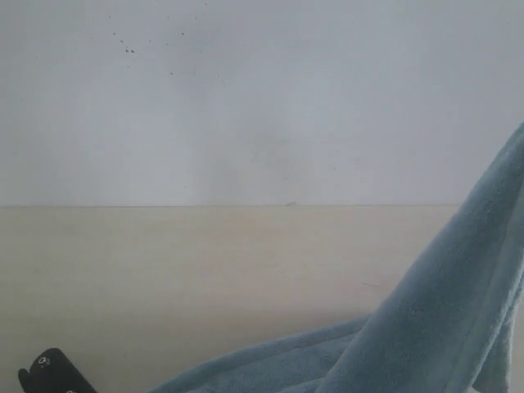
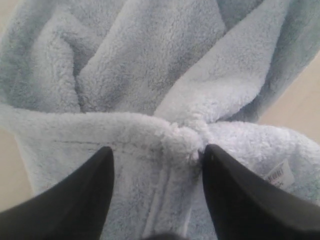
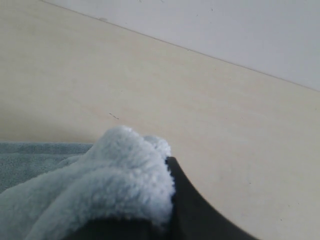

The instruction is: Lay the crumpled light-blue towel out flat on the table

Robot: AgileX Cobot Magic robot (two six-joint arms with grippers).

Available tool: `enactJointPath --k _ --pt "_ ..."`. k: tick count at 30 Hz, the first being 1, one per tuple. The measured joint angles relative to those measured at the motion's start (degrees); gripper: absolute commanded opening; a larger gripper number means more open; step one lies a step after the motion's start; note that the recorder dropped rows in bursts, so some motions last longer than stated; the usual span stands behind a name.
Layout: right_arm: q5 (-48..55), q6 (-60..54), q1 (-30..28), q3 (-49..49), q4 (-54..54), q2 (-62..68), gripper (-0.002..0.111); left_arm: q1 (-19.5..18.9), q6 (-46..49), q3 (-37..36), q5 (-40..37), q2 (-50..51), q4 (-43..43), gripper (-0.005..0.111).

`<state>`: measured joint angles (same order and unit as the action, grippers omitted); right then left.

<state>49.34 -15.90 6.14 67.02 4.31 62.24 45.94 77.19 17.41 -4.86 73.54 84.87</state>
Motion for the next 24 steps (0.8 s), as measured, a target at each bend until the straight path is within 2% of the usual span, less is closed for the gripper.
enactJointPath --k 8,10,15,17,24 --pt "-0.1 0.0 0.0 0.0 0.0 0.0 0.001 0.0 0.0 1.0 2.6 2.6 0.0 0.048" --pt "-0.1 0.0 0.0 0.0 0.0 0.0 0.001 0.0 0.0 1.0 3.9 2.6 0.0 0.04" --pt "-0.2 0.0 0.0 0.0 0.1 0.0 0.001 0.0 0.0 1.0 4.9 2.6 0.0 0.011" --pt "-0.2 0.0 0.0 0.0 0.1 0.0 0.001 0.0 0.0 1.0 4.9 2.6 0.0 0.004" --pt "-0.2 0.0 0.0 0.0 0.1 0.0 0.001 0.0 0.0 1.0 4.5 2.6 0.0 0.004"
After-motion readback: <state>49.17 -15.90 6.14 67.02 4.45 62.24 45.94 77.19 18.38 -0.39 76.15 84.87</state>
